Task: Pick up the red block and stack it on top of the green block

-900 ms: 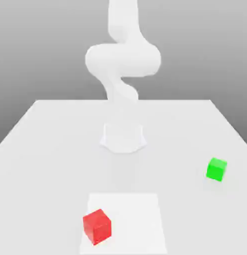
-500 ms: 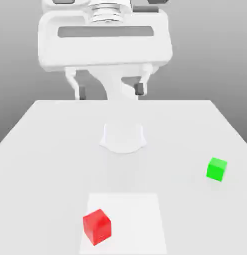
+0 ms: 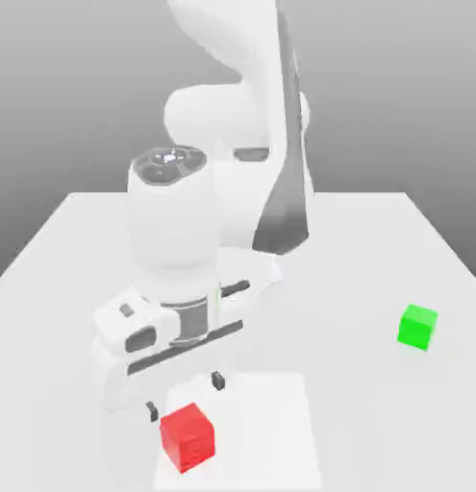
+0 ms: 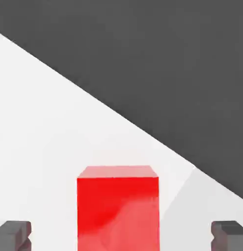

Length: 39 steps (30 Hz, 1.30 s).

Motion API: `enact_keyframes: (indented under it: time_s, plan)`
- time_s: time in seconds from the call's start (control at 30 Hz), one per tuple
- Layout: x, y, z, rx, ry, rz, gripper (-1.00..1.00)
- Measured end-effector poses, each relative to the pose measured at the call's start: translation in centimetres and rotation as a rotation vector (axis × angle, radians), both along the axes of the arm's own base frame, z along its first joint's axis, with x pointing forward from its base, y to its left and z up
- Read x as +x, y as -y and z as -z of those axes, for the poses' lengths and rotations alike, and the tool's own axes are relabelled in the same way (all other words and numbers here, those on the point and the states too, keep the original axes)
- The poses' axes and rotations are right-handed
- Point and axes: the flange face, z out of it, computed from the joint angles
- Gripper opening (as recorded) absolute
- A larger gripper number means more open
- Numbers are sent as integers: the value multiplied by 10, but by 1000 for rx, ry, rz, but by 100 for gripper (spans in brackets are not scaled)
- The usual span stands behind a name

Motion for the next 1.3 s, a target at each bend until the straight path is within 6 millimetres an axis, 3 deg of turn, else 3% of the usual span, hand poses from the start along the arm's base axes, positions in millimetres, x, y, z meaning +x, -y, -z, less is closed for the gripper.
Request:
enact_keyframes:
  time_s: [0.03,0.07,0.3,0.47,0.53,0.63,0.7,0.8,0.87,1.0,1.07,1.2,1.23,1.3]
  plan:
    - [-1,0,12,0,-1,0,0]
    - [-2,0,24,0,-2,0,-100]
    - [-2,0,26,1,-4,0,-100]
    - [-2,-1,-25,2,-4,-2,-100]
    - [-6,-42,-34,15,-8,-123,-100]
    - [-24,-125,-41,33,-13,-378,-100]
    - [-52,-198,-47,41,-17,-613,-100]
    - [-116,-289,-56,44,-19,-974,-100]
    - [-154,-320,-62,38,-17,-1152,-100]
    - [-231,-363,-68,8,-9,-1493,-100]
    - [-246,-370,-56,-1,-6,-1555,-100]
    - [-251,-372,-20,-4,-6,-1576,-100]
    - [-251,-371,-10,-3,-6,-1575,100]
    - [-251,-371,-10,-3,-6,-1575,100]
